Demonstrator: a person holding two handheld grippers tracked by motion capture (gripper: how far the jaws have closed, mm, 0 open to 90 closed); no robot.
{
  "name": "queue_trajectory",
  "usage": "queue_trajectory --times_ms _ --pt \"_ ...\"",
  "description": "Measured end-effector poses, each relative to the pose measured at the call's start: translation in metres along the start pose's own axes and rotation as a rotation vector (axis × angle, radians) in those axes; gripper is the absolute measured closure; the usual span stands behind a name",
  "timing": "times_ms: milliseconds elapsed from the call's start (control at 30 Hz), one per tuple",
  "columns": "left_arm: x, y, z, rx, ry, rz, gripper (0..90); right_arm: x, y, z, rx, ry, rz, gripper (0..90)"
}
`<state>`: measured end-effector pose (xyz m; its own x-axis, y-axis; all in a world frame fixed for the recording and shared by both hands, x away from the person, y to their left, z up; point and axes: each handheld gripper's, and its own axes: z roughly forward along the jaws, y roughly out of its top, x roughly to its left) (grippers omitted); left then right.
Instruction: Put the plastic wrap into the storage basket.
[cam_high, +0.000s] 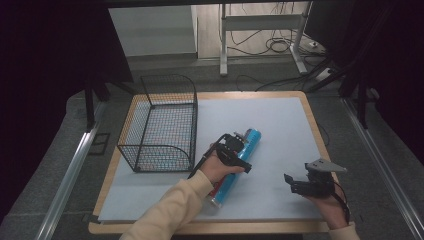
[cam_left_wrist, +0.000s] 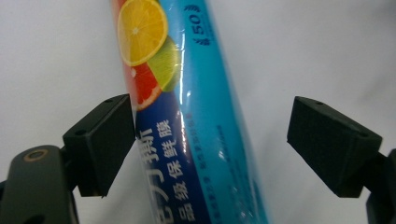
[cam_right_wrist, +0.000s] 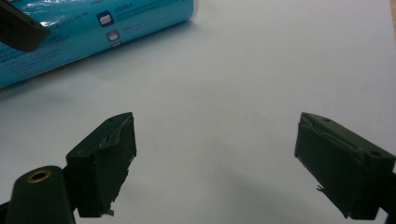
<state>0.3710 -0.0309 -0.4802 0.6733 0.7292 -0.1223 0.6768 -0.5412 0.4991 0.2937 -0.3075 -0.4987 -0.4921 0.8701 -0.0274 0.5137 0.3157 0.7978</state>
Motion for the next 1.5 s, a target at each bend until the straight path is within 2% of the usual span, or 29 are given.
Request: queue_trajectory --times_ms 167,200,400,533,833,1033,1167,1300,1500 --pt "0.003 0.001 0.010 0.025 0.015 -0.015 16.1 -0.001 0.000 0.000 0.000 -0.002 -0.001 12.7" --pt "0.004 0.001 0.014 0.044 0.023 -0.018 16.2 -0.001 0.000 0.000 0.000 -0.002 -0.001 12.7" --pt "0.006 0.000 0.023 0.058 0.015 -0.037 17.3 -0.001 0.000 0.001 -0.003 -0.001 0.001 12.6" --pt "0.007 -0.001 0.026 0.058 0.025 -0.049 26.2 -0.002 0.000 0.001 0.000 -0.001 0.004 12.7" --pt "0.013 0.000 0.024 0.067 -0.013 -0.111 28.7 -0.003 -0.001 0.002 0.001 -0.001 0.004 12.7" --pt "0.021 0.002 0.023 0.083 -0.058 -0.136 29.1 -0.004 -0.001 0.002 -0.002 -0.001 0.008 12.7" --pt "0.021 0.002 0.021 0.076 -0.066 -0.126 29.3 -0.005 -0.001 0.002 -0.003 -0.004 0.009 12.7" --pt "0.022 0.004 0.014 0.068 -0.075 -0.097 29.7 -0.005 -0.001 0.001 -0.002 -0.005 0.009 12.7" --pt "0.025 0.006 0.007 0.052 -0.093 -0.108 30.0 -0.005 -0.001 0.001 -0.005 -0.003 0.010 12.7"
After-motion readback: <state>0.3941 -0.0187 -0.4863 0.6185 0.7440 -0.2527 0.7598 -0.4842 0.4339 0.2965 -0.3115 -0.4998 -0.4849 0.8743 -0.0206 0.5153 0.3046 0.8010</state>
